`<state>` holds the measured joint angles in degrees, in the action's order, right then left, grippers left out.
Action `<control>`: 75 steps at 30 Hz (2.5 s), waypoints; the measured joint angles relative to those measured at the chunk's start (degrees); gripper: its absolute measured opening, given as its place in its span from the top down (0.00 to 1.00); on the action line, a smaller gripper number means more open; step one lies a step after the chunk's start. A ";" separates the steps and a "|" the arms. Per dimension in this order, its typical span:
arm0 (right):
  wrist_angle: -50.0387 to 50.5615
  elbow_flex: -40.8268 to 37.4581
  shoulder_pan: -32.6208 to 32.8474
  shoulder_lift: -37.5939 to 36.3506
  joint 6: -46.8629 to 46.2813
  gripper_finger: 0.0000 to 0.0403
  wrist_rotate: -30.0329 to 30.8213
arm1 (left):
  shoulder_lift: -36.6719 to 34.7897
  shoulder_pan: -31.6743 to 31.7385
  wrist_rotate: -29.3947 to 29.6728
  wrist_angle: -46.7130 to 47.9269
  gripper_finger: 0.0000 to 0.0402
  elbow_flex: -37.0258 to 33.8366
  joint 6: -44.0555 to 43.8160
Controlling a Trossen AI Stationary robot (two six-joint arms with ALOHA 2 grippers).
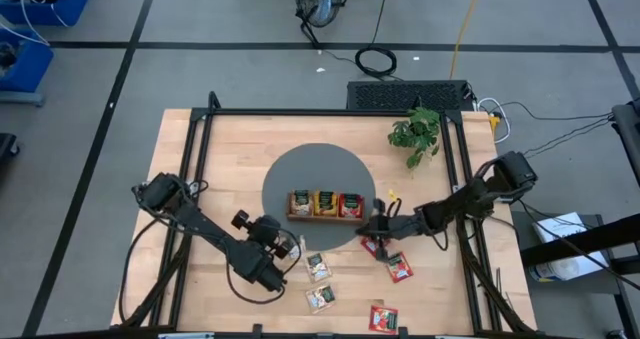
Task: Pick & Place Tea
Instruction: Adjust the wooden organizer, then put the bottom brown tea bag into the left section of the wooden organizer
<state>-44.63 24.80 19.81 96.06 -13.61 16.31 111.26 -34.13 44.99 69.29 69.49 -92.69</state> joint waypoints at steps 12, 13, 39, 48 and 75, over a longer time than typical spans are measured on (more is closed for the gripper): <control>0.50 0.00 -1.13 0.29 -0.74 1.00 3.49 | 0.00 2.47 -3.43 -12.12 0.90 -2.36 11.95; 0.62 -0.02 -1.13 0.29 -0.76 1.00 4.16 | 0.00 2.54 -3.45 -12.57 0.90 -2.34 12.37; -8.79 -0.02 2.08 0.27 2.18 1.00 7.50 | 0.09 0.37 -3.56 -12.48 0.90 -0.70 17.12; -12.99 -0.02 4.08 0.25 3.72 1.00 -2.83 | 0.09 -3.08 -3.59 -17.91 0.90 2.29 27.44; -11.89 7.56 5.75 6.13 4.05 1.00 -22.57 | 7.19 -3.27 -29.07 -63.04 0.90 2.27 69.30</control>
<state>-56.53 32.36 25.56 102.19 -9.55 -6.26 118.45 -37.40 15.92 6.25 71.77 -23.39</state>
